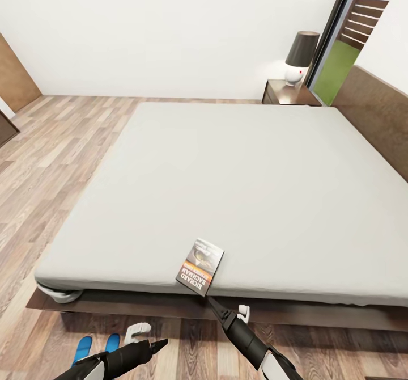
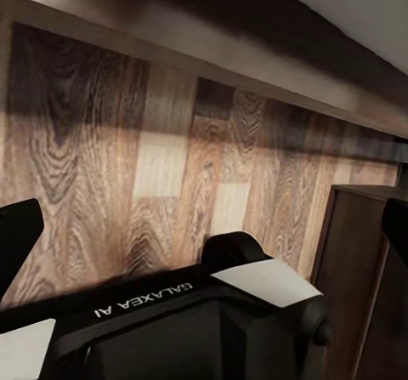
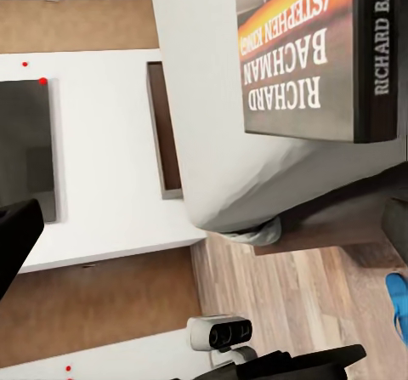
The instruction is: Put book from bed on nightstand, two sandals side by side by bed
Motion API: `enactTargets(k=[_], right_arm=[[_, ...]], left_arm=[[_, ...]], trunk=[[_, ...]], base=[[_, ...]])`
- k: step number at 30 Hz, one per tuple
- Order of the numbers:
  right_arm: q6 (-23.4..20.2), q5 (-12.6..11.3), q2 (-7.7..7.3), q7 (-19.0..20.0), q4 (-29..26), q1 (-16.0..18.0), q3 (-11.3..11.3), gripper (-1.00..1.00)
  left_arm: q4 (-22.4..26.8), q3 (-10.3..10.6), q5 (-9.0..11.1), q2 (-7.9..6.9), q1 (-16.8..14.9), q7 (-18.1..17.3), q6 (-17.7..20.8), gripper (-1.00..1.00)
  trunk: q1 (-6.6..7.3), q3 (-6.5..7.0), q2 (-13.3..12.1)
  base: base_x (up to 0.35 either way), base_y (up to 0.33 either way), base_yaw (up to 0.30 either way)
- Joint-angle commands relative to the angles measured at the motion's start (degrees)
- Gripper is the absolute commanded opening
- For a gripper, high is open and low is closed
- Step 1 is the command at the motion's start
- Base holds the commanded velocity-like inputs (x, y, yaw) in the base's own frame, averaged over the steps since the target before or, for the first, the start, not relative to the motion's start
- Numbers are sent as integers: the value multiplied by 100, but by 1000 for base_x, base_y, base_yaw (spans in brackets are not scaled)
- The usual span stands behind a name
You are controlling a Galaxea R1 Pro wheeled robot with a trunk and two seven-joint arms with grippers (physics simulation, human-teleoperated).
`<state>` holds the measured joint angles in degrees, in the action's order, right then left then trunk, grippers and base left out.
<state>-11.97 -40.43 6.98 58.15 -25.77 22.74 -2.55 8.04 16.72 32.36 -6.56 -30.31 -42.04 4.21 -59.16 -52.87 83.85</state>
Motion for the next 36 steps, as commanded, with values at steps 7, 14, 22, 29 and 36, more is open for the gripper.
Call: enactTargets(k=[7, 14, 22, 29, 36], right_arm=[[-60, -18, 5, 21, 2, 2, -26, 100], [-60, -24, 5, 25, -3, 2, -26, 100], [-66, -26, 5, 36, -17, 2, -40, 100], [-73, -39, 5, 54, -80, 2, -51, 100], [-84, -44, 5, 77, -273, 2, -60, 100]], left_arm=[[4, 33, 60, -4, -2, -14, 46, 100], [4, 33, 60, -4, -2, -14, 52, 100], [4, 33, 60, -4, -2, -14, 53, 100], [4, 33, 60, -6, -2, -14, 53, 100], [3, 33, 60, -4, -2, -14, 53, 100]], trunk=[[-154, -130, 284], [-308, -255, 565], [-484, -399, 886], [-505, -417, 926], [-505, -417, 926]], base=[[0, 0, 0], [0, 0, 0], [0, 0, 0], [0, 0, 0], [0, 0, 0]])
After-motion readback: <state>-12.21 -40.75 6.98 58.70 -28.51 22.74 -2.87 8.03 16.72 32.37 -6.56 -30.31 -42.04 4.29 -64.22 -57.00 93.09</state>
